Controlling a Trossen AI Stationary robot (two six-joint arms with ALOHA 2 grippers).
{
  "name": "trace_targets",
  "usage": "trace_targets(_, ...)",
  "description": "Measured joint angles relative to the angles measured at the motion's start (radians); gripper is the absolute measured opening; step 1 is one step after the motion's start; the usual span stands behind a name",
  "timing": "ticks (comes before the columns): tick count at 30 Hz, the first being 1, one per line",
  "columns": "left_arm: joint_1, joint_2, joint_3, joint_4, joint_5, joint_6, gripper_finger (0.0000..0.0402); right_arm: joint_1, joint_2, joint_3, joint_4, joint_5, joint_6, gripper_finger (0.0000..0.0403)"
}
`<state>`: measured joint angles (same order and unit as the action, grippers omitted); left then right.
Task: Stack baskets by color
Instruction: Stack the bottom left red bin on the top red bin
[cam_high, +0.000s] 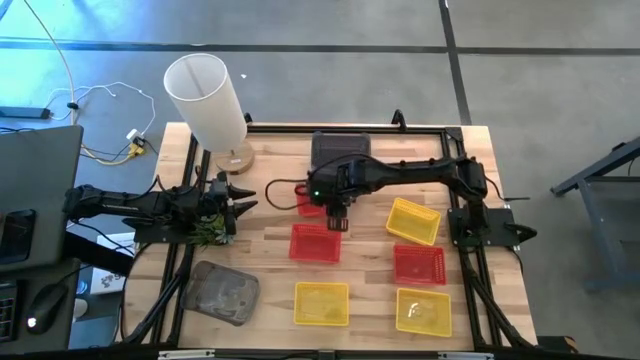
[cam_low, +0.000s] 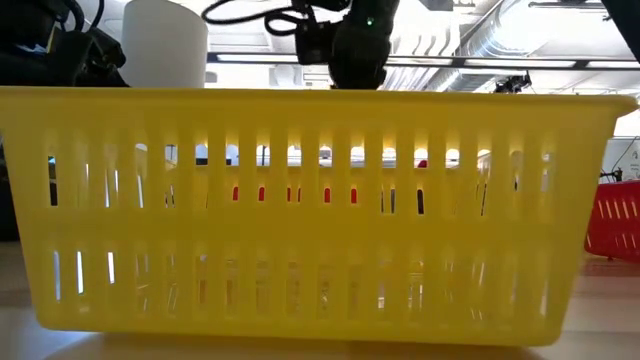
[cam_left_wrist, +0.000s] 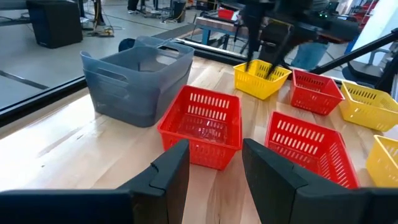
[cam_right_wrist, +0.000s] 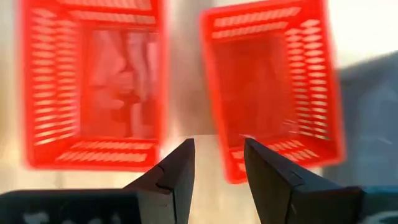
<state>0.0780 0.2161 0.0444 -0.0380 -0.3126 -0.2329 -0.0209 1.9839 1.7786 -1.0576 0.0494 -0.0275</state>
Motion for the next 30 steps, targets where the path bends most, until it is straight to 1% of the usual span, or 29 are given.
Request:
trace_targets(4, 0.0, 0.0, 0.0, 0.0, 0.0, 0.0, 0.0135, 0.015, 0.0, 0.0, -0.003, -0.053, -0.039, 0.0124)
trace_targets(9, 0.0, 0.0, 0.0, 0.0, 0.0, 0.0, 0.0135, 0.017, 0.008, 0.0, 0.002, -0.024, -0.041, 0.0124)
trace_targets(21, 0.0, 0.0, 0.0, 0.0, 0.0, 0.0, 0.0135, 0.015, 0.099, 0.0, 0.014, -0.019, -0.047, 0.0124)
trace_targets(28, 0.0, 0.0, 0.0, 0.0, 0.0, 0.0, 0.0135, 0.015, 0.113, 0.0, 0.027, 0.049, -0.033, 0.0124)
trace_targets(30, 0.0, 0.0, 0.0, 0.0, 0.0, 0.0, 0.0135, 0.014, 0.113, 0.0, 0.031, 0.053, -0.032, 0.0124)
